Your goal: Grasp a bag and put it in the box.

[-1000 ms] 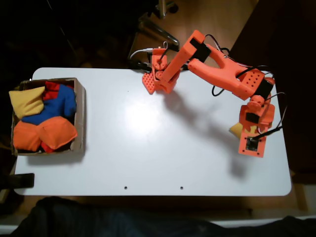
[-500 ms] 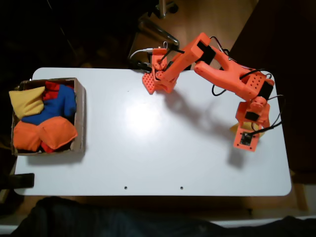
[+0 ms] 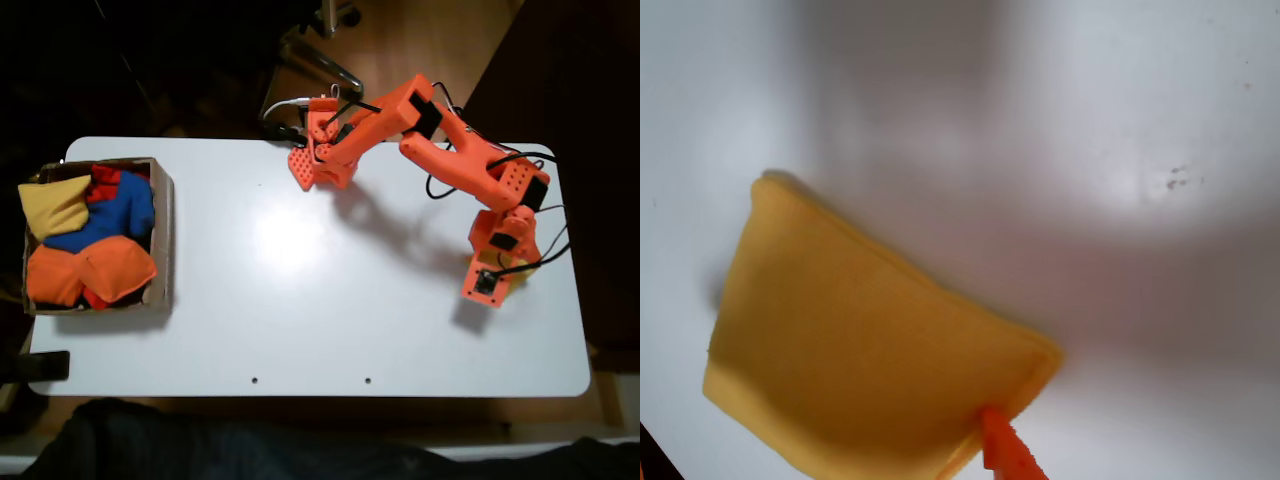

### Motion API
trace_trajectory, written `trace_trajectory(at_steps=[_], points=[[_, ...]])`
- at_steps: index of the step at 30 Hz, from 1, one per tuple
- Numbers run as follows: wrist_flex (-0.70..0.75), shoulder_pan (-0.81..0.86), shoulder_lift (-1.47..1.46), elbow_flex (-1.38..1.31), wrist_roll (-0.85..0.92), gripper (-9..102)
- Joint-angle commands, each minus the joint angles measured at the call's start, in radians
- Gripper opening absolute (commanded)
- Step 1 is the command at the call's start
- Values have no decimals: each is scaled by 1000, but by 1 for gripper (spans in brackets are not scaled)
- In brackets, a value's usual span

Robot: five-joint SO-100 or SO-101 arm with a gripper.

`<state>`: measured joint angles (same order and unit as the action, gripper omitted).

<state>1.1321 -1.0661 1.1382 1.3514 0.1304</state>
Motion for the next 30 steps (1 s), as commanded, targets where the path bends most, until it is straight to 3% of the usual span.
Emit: trace_trajectory(at_steps=[1,30], points=[[0,-11,-6,-55,-5,65],[101,-34,43,-104,-20,65]])
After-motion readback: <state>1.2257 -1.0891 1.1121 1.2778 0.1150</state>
